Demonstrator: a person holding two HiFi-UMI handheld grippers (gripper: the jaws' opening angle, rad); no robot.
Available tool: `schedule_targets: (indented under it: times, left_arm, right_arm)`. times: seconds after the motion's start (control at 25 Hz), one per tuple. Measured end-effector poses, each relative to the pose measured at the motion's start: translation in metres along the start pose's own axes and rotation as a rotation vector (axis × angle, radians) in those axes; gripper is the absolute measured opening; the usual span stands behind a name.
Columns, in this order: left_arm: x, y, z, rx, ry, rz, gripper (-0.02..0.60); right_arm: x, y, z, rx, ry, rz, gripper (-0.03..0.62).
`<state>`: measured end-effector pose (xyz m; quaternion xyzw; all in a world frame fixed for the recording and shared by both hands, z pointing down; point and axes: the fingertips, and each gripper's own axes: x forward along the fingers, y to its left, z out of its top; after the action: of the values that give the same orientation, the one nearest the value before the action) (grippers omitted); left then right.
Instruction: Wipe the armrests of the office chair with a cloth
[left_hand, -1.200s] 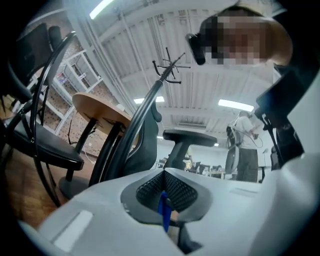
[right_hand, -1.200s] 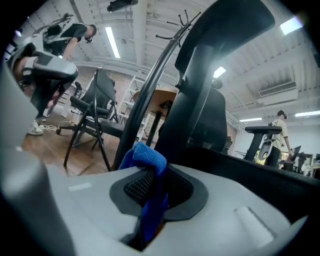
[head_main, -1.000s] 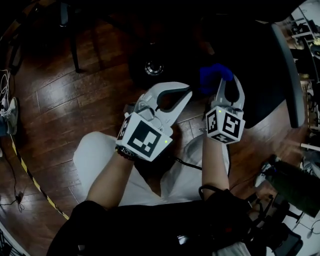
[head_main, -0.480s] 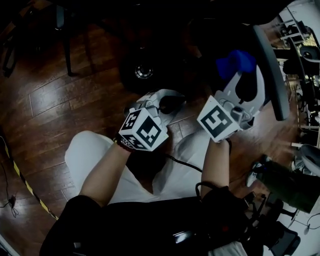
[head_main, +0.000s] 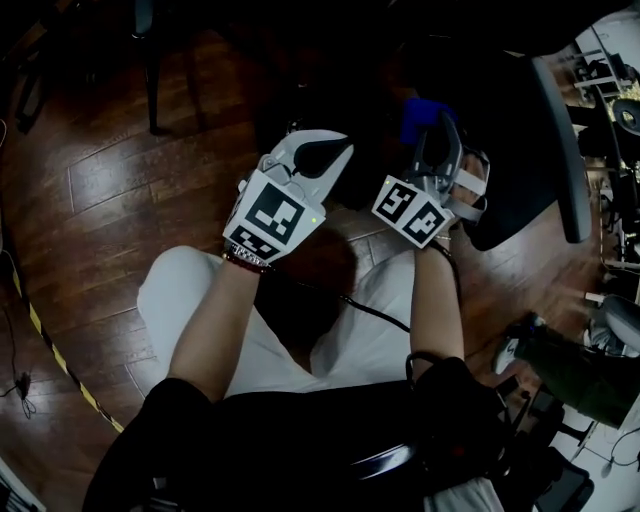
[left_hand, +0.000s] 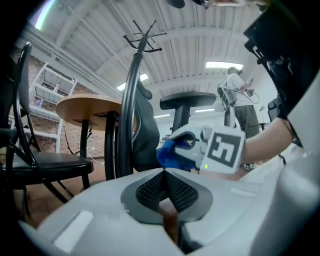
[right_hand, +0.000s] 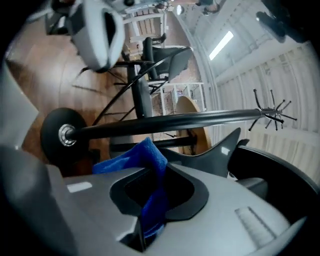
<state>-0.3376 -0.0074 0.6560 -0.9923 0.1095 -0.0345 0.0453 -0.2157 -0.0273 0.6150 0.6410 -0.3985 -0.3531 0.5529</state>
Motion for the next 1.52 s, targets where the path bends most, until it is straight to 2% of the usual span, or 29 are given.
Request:
schedule_targets:
  times: [0.2, 0.32, 0.4, 0.48, 0.64, 0.8, 0.88, 0.96, 1.12, 1.28, 1.4, 1.52]
  left_arm:
    - [-0.009, 0.011, -0.002, -0.01, 0.006, 0.024, 0.0]
    - [-0.008, 0.008, 0.003, -0.003, -0.006, 0.014, 0.0]
    - [-0.006, 0.002, -0.001, 0.023, 0.009, -0.006, 0.0]
    - [-0.004, -0.001, -0.007, 0.02, 0.021, -0.017, 0.0]
    - [0.0, 0.006, -0.015, -0.044, 0.014, -0.005, 0.0]
    - [0.0, 0.019, -0.021, -0.101, 0.002, 0.034, 0.0]
    - [-0.001, 0.024, -0.02, -0.142, -0.01, 0.045, 0.0]
    - [-0.001, 0.026, -0.02, -0.172, -0.018, 0.043, 0.0]
    - [0.009, 0.029, -0.027, -0.223, -0.016, 0.056, 0.0]
    - [0.019, 0.023, -0.032, -0.239, -0.01, 0.037, 0.0]
    - [0.025, 0.023, -0.037, -0.24, -0.021, 0.015, 0.0]
    - [0.03, 0.011, -0.046, -0.228, -0.016, -0.056, 0.0]
  right_arm:
    - [0.008, 0.066, -0.005, -0.059, 0.021, 0.125, 0.046]
    - [0.008, 0.069, -0.005, -0.036, 0.026, 0.147, 0.046]
    - [-0.004, 0.043, -0.005, 0.021, 0.013, 0.091, 0.048]
    - [-0.02, 0.002, -0.007, 0.075, -0.011, -0.005, 0.048]
    - [-0.051, -0.072, -0.005, 0.112, -0.068, -0.149, 0.059]
    - [-0.068, -0.133, -0.012, 0.12, -0.06, -0.297, 0.055]
    - [-0.068, -0.142, -0.014, 0.095, -0.057, -0.334, 0.052]
    - [-0.064, -0.125, -0.015, 0.071, -0.055, -0.343, 0.039]
    - [-0.052, -0.081, -0.02, 0.038, -0.051, -0.27, 0.038]
    - [-0.052, -0.063, -0.028, 0.061, -0.044, -0.238, 0.035]
    - [-0.046, -0.04, -0.033, 0.068, -0.007, -0.101, 0.035]
    - [-0.042, -0.009, -0.042, 0.037, 0.035, 0.063, 0.035]
